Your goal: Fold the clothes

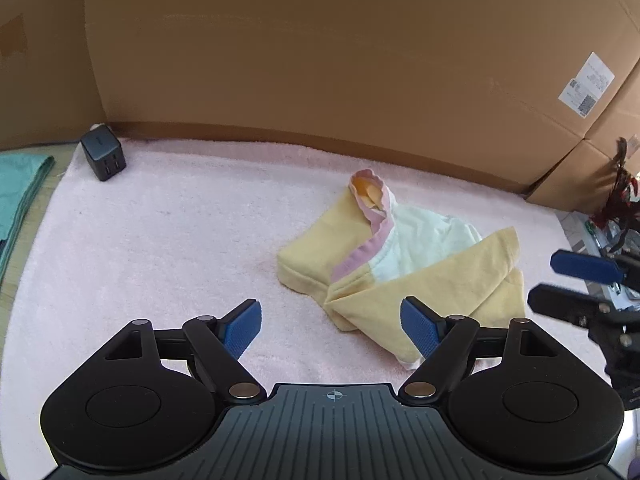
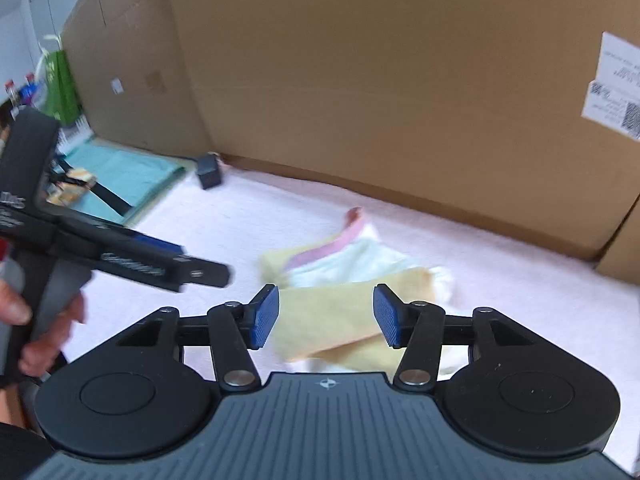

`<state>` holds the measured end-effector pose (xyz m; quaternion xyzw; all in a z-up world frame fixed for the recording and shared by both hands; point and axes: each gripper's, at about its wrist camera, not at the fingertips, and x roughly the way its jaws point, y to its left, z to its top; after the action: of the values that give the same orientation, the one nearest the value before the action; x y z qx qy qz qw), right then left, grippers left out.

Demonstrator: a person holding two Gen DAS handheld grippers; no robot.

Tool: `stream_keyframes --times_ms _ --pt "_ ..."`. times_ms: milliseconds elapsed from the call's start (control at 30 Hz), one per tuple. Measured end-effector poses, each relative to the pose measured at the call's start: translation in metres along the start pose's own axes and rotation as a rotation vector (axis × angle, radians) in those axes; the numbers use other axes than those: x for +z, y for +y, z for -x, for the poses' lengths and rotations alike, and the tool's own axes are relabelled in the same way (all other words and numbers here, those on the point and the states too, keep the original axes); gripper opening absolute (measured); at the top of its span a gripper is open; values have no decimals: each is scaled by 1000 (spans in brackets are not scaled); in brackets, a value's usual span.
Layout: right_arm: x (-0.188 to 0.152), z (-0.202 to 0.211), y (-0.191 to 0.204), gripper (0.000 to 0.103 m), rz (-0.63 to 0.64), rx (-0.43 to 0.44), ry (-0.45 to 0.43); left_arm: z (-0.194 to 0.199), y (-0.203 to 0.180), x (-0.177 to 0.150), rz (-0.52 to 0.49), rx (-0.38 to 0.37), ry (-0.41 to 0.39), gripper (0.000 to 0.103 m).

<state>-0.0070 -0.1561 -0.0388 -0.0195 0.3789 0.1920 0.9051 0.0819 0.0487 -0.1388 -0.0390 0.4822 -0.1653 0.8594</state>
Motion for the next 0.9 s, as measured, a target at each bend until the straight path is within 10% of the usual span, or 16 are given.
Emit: stream_keyframes --times_ms 300,367,567,900 --pt "-2 -48 -68 56 -170 -3 83 4 -4 -9 -5 -8 41 88" --pt "-5 -59 -70 20 -197 25 108 5 0 -8 2 -2 44 88" --pt "-9 -45 -37 8 -169 65 105 8 15 -8 54 14 47 88" --pt "-30 -24 64 7 -10 419 184 18 45 -18 192 -6 106 88"
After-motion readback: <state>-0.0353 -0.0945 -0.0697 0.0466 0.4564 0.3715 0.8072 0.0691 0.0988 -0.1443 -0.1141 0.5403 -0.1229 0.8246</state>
